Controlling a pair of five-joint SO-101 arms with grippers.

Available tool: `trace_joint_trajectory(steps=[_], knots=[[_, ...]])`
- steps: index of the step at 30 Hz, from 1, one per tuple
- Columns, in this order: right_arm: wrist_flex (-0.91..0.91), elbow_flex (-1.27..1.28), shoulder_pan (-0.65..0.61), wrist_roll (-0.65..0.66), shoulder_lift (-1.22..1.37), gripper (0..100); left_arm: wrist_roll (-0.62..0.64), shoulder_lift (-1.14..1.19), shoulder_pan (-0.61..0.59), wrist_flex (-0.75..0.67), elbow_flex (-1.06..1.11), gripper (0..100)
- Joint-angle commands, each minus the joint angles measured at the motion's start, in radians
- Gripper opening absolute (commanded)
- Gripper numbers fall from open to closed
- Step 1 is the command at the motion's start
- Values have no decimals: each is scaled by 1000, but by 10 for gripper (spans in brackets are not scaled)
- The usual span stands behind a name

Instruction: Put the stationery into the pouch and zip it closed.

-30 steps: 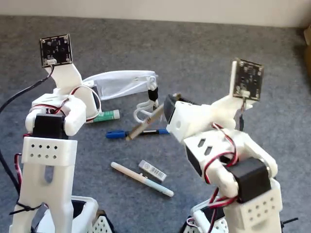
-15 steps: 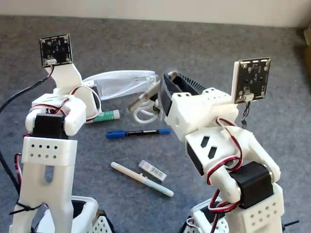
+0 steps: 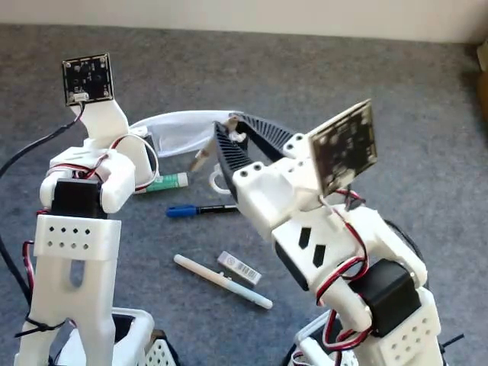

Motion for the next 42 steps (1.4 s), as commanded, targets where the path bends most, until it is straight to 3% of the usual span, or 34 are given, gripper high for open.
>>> trace_joint_trajectory(steps=[1,25,31,42], knots=[[-59,-24,-47,83,-19,3,14,22,19,-14,13,7],[-243,-24,-51,114,-15,3,14,22,19,-14,19,7],[-243,-18,-50,229,-12,3,14,24,19,-14,21,7],[-340,50,-47,232,-12,3,14,24,19,-11,21,7]])
